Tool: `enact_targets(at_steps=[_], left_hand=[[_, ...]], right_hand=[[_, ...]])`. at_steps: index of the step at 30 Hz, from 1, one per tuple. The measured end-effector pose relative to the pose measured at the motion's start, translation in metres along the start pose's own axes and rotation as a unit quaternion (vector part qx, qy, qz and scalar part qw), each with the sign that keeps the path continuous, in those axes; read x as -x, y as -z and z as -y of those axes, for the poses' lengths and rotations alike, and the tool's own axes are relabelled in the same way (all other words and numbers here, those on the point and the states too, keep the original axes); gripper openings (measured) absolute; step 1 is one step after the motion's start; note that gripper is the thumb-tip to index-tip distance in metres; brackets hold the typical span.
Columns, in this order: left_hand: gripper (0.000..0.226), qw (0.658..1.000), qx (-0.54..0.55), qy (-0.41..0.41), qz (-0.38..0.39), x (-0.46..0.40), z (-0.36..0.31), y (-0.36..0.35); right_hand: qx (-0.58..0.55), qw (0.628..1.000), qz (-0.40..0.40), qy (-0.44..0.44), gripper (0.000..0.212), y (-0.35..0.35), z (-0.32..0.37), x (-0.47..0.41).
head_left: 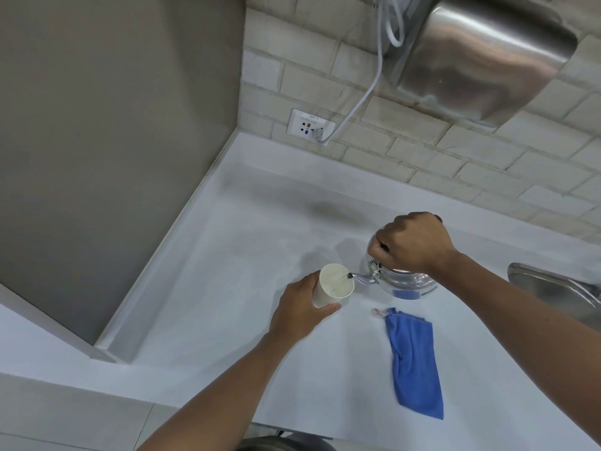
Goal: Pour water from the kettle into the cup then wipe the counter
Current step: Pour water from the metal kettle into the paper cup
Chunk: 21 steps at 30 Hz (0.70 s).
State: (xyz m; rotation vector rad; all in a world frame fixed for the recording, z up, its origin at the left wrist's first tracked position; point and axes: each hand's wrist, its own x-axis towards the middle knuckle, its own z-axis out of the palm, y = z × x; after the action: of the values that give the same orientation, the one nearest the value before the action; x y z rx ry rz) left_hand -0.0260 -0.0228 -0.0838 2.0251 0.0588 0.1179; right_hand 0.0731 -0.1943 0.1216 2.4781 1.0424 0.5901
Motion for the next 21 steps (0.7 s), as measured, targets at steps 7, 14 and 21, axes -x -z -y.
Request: enact_targets(at_steps=[7,14,21], left_hand=[[0.074,1.000,0.000,-0.001,-0.002,0.0000,-0.0014,0.0009],[0.072,1.000,-0.004,-0.001,-0.002,-0.0002,-0.0024,0.0017],[0.072,1.000,-0.001,-0.002,-0.001,-0.0004,-0.0015,0.0013]], right_hand=[[0.003,1.000,0.002,-0.003,0.040,-0.0014,0.0001,-0.0007],[0.007,1.000,0.001,-0.006,0.040,0.0001,0.0011,-0.0010],[0.012,1.000,0.004,-0.016,0.040,0.0010,0.0022,0.0008]])
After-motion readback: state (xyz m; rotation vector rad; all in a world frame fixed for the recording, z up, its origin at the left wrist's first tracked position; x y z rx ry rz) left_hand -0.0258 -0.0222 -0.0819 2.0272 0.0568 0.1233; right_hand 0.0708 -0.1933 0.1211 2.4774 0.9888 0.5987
